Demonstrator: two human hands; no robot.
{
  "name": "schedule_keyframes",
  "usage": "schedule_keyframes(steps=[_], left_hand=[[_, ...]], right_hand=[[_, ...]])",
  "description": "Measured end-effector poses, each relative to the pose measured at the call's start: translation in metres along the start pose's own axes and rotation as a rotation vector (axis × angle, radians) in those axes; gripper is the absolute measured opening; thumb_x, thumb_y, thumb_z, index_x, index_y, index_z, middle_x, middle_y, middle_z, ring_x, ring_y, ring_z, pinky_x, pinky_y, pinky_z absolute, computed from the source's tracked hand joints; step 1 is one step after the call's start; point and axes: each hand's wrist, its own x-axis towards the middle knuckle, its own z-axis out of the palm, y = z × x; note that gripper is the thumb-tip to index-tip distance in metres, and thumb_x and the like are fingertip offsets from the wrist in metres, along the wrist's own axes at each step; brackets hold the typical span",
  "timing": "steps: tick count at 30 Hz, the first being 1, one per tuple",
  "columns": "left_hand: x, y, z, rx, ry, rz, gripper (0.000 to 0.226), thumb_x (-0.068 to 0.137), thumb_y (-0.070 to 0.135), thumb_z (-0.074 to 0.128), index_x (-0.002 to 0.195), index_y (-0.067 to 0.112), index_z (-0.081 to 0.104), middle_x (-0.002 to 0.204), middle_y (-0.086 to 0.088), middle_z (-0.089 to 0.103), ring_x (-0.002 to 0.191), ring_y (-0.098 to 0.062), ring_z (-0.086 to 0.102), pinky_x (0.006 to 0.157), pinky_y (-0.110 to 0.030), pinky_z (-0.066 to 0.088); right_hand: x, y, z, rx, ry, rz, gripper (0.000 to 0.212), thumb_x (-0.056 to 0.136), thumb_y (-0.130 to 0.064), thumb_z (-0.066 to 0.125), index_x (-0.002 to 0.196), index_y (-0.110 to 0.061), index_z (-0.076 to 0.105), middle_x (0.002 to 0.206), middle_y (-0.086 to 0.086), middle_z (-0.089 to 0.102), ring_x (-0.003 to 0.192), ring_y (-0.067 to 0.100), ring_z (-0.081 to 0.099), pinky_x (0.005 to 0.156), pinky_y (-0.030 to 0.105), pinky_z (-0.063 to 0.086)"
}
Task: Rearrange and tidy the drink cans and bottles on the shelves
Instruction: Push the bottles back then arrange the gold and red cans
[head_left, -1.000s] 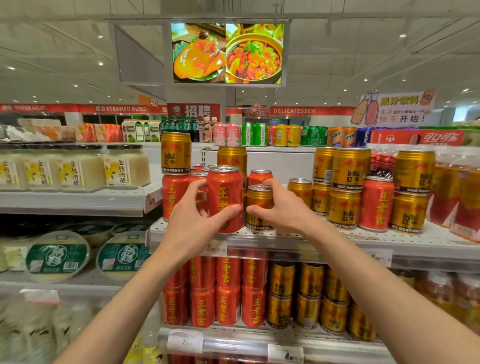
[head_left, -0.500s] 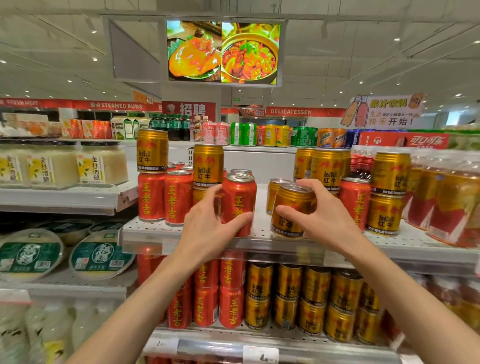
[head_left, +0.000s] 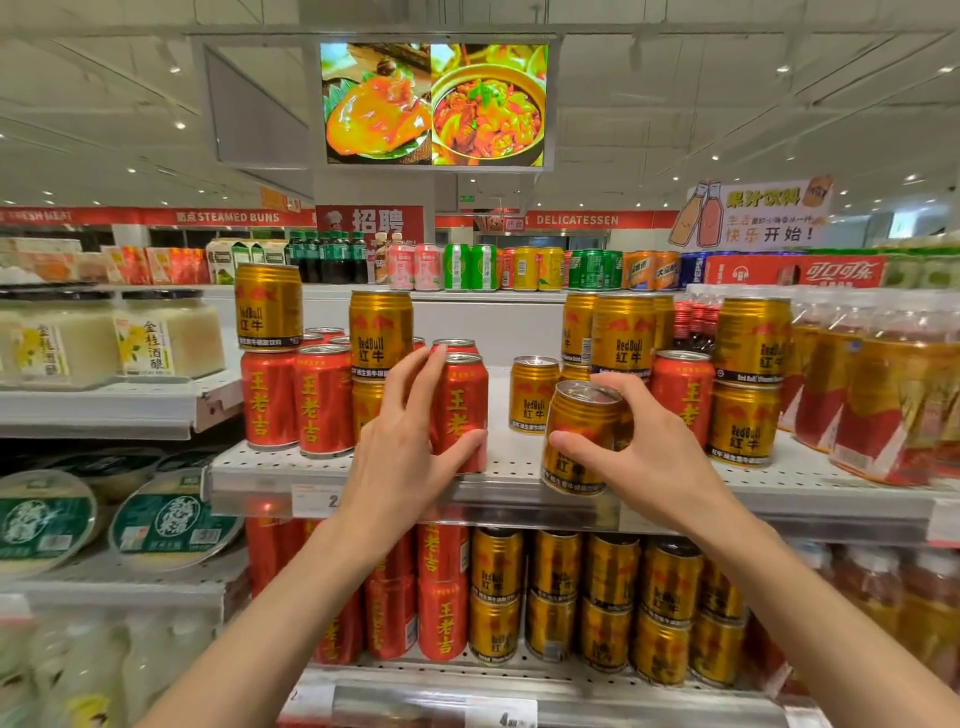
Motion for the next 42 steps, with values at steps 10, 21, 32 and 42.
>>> schedule_keyframes(steps=[10, 21, 32, 42], left_hand=[[0.01, -0.008, 0.005, 0.071, -0.062, 0.015, 0.083, 0.094, 0.042, 0.067, 0.162, 0.018, 0.025, 0.168, 0.003, 0.024, 0.071, -0.017, 0.065, 0.073, -0.036, 0.061], [0.006, -0.016, 0.017, 0.01, -0.044, 0.043, 0.077, 0.096, 0.038, 0.059, 0.162, 0.025, 0.023, 0.171, 0.001, 0.016, 0.069, -0.021, 0.068, 0.07, -0.04, 0.063], [0.001, -0.02, 0.02, -0.039, -0.016, 0.074, 0.078, 0.097, 0.029, 0.065, 0.163, 0.021, 0.023, 0.172, -0.001, 0.015, 0.067, -0.015, 0.059, 0.066, -0.037, 0.063], [0.001, -0.022, 0.02, -0.027, -0.037, 0.05, 0.078, 0.098, 0.032, 0.063, 0.164, 0.025, 0.02, 0.172, 0.003, 0.01, 0.065, -0.009, 0.049, 0.066, -0.036, 0.062]], right_hand=[[0.005, 0.002, 0.007, -0.024, 0.014, -0.024, 0.075, 0.079, -0.058, 0.073, 0.142, -0.034, 0.041, 0.137, -0.009, 0.059, 0.119, 0.013, 0.058, 0.1, 0.039, 0.052], [0.033, -0.003, 0.044, -0.279, 0.038, -0.06, 0.066, 0.089, -0.062, 0.06, 0.141, -0.026, 0.044, 0.135, -0.001, 0.05, 0.113, 0.024, 0.061, 0.093, 0.041, 0.052], [0.021, 0.003, 0.042, -0.385, 0.133, -0.188, 0.061, 0.091, -0.05, 0.066, 0.14, -0.02, 0.045, 0.141, -0.003, 0.042, 0.096, 0.02, 0.068, 0.073, 0.038, 0.062], [0.032, 0.007, 0.044, -0.281, 0.052, -0.177, 0.056, 0.093, -0.037, 0.068, 0.141, -0.023, 0.041, 0.143, -0.007, 0.049, 0.104, 0.022, 0.067, 0.084, 0.043, 0.059]])
